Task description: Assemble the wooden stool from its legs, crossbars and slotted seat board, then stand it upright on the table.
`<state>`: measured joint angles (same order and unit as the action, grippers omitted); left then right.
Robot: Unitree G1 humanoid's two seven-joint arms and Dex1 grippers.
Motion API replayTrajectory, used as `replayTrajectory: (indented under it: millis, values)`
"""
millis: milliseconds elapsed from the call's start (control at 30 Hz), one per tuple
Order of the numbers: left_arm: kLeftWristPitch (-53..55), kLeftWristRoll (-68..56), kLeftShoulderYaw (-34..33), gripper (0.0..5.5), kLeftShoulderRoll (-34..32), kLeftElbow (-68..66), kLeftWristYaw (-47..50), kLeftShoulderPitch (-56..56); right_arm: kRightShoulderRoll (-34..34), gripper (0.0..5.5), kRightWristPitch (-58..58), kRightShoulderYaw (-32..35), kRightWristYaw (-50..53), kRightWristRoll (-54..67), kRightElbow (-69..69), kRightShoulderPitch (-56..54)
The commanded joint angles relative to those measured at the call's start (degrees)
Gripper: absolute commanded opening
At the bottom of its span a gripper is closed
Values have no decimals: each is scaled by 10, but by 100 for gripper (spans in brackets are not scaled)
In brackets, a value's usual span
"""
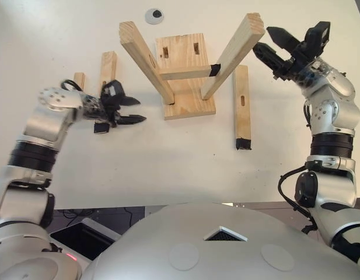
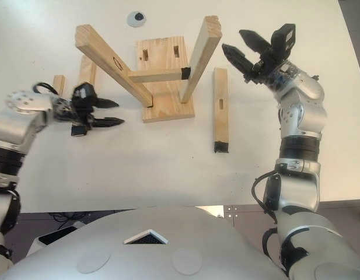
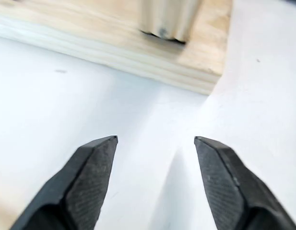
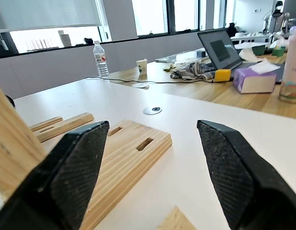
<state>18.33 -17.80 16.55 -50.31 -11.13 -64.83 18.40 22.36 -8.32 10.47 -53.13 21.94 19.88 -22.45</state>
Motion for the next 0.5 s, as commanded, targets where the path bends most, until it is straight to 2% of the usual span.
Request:
replayTrajectory:
  millis: [33, 133, 267, 367, 500]
  values:
    - [19, 30, 11, 316, 41, 5, 22, 1, -44, 339, 61, -67, 43, -73, 53, -5]
    - [23, 79, 30, 316, 88, -15, 75, 2, -65, 339, 120, -138, 73, -155, 106, -4]
    - [7, 120, 52, 316, 102, -25, 83, -23, -88, 339, 129, -178, 15, -138, 81, 11]
    - [-2, 129, 45, 316, 93, -31, 76, -35, -82, 339, 74, -194, -45, -88, -6, 43]
    - [-53, 139, 21, 316, 88, -99, 79, -12, -42, 339, -31, -232, -96, -40, -167, 98]
